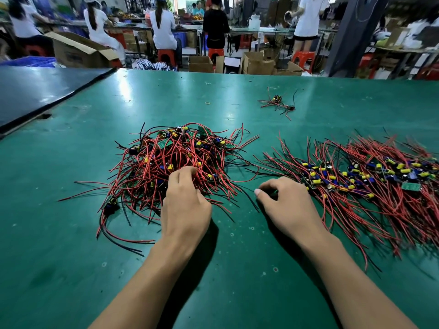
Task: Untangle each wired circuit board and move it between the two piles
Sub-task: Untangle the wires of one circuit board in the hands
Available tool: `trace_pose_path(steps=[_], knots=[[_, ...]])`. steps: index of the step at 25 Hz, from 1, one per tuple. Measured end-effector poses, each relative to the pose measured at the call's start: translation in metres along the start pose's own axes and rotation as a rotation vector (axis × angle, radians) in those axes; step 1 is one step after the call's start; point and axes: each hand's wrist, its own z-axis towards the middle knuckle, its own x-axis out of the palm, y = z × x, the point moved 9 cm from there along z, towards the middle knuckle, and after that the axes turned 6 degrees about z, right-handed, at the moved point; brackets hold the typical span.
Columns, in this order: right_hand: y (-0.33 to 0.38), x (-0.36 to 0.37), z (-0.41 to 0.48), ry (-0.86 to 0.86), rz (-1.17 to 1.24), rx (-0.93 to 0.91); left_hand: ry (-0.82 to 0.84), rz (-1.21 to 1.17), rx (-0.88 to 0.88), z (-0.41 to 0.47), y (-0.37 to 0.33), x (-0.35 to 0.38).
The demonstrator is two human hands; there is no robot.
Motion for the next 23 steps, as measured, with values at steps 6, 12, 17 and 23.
trace_pose_path(steps=[6, 12, 17, 23], knots=[[-0.01, -0.005, 0.003, -0.05, -0.006, 0.036, -0.071, -0.092, -0.029, 0.01, 0.014, -0.004], [-0.035, -0.028, 0.01, -0.103, 0.041, 0.161, -0.105, -0.073, 0.022, 0.009, 0.012, -0.005], [-0.029, -0.024, 0.008, -0.051, 0.027, 0.15, -0.305, -0.251, 0.134, 0.004, -0.005, -0.032], [0.0, -0.001, 0.004, 0.159, 0.378, 0.127, -0.179, -0.492, 0.373, -0.022, -0.051, -0.029]])
